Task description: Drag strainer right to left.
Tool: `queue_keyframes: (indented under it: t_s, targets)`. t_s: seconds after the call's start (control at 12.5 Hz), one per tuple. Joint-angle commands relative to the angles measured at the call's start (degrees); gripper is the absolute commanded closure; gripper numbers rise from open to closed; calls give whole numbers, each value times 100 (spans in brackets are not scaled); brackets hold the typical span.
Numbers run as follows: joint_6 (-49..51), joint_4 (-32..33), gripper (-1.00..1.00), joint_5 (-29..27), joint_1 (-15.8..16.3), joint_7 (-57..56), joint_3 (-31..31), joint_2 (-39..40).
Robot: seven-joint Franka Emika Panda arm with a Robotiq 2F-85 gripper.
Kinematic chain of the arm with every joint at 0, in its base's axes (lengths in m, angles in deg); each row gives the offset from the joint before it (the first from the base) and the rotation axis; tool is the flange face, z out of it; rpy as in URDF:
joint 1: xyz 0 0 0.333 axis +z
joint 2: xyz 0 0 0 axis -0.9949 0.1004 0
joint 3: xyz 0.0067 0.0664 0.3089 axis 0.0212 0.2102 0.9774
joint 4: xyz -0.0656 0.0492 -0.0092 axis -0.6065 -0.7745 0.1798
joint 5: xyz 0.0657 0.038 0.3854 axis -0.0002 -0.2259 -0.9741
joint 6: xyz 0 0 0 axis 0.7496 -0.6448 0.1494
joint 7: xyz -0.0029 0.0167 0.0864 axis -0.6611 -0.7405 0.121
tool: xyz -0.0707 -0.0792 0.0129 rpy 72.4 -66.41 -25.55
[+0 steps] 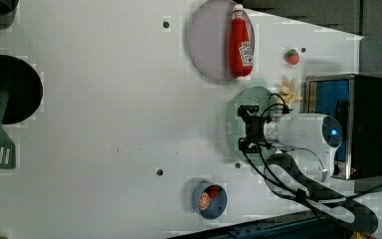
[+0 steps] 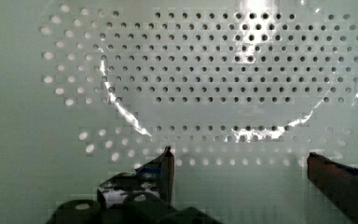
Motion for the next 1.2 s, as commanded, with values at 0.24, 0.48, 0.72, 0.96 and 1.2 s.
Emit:
queue_keyframes:
  t_s: [0.24, 0.48, 0.72, 0.96, 1.2]
  targets:
    - [-11, -197, -100, -83, 471, 1191, 454, 34]
    - [8, -404, -100, -119, 752, 1533, 542, 183]
    - [112, -663, -100, -151, 1022, 1587, 568, 352]
    - [318, -944, -100, -171, 1244, 1837, 567, 483]
    - [537, -1266, -100, -171, 1482, 2149, 567, 649]
